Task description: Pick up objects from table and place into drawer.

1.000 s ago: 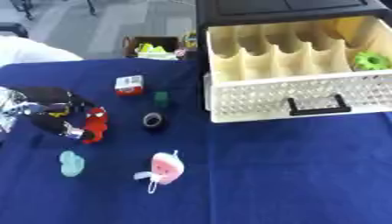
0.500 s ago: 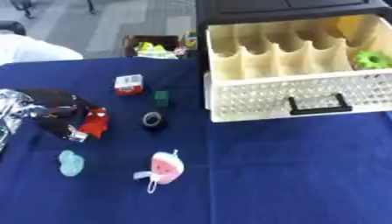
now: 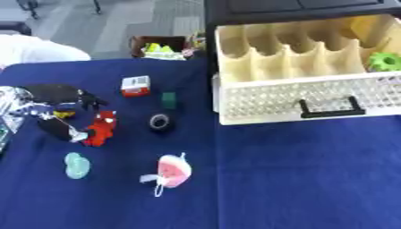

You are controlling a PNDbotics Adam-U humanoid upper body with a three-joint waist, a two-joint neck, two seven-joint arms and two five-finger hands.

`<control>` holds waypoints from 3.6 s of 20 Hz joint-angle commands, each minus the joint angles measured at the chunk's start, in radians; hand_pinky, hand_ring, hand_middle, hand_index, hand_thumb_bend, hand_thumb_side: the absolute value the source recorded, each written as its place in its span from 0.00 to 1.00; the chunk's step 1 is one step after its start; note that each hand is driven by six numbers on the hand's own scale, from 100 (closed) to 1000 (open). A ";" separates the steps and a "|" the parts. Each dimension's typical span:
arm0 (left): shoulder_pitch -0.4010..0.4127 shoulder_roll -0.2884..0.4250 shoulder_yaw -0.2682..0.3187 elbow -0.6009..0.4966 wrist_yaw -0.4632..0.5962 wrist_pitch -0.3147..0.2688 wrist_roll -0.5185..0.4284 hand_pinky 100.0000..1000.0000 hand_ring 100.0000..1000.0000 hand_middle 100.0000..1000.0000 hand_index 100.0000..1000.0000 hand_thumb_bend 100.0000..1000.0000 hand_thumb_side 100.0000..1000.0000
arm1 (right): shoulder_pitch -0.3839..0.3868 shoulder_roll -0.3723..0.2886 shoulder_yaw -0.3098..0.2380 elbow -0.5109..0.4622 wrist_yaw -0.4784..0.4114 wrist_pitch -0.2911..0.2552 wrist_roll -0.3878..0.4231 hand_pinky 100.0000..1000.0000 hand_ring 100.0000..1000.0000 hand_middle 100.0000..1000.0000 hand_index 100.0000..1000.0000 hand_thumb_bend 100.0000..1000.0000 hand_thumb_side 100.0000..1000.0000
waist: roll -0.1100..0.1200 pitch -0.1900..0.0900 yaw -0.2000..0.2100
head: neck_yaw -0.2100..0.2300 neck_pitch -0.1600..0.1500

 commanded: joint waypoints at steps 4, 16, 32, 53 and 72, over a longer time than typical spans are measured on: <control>-0.012 0.059 0.015 -0.008 -0.010 -0.112 -0.074 0.64 0.72 0.74 1.00 0.17 0.38 | -0.004 -0.013 -0.015 -0.011 -0.014 0.003 0.002 0.68 0.25 0.19 0.69 0.00 1.00 | -0.001 -0.023 -0.003 | 0.009 -0.006; -0.028 0.044 0.032 0.026 0.018 0.034 -0.099 0.62 0.71 0.68 0.88 0.21 1.00 | 0.003 -0.009 -0.016 -0.011 -0.019 0.013 0.004 0.68 0.25 0.18 0.68 0.00 1.00 | -0.003 -0.024 0.001 | 0.016 0.000; -0.107 -0.042 -0.022 0.089 -0.136 0.172 -0.138 0.62 0.70 0.68 0.81 0.44 1.00 | 0.016 0.004 -0.022 -0.011 -0.026 0.023 0.005 0.69 0.24 0.18 0.67 0.00 1.00 | 0.002 -0.033 0.011 | 0.032 0.020; -0.075 -0.079 -0.068 0.162 -0.220 0.253 -0.027 0.61 0.68 0.66 0.80 0.48 1.00 | 0.035 0.016 -0.032 -0.011 -0.039 0.013 0.015 0.69 0.23 0.17 0.65 0.00 1.00 | 0.011 -0.032 0.014 | 0.016 0.017; -0.071 -0.077 -0.059 0.157 -0.226 0.260 0.001 0.43 0.50 0.47 0.69 0.00 0.80 | 0.039 0.023 -0.039 -0.011 -0.040 0.019 0.013 0.69 0.23 0.17 0.65 0.00 1.00 | 0.005 -0.032 0.011 | 0.024 0.011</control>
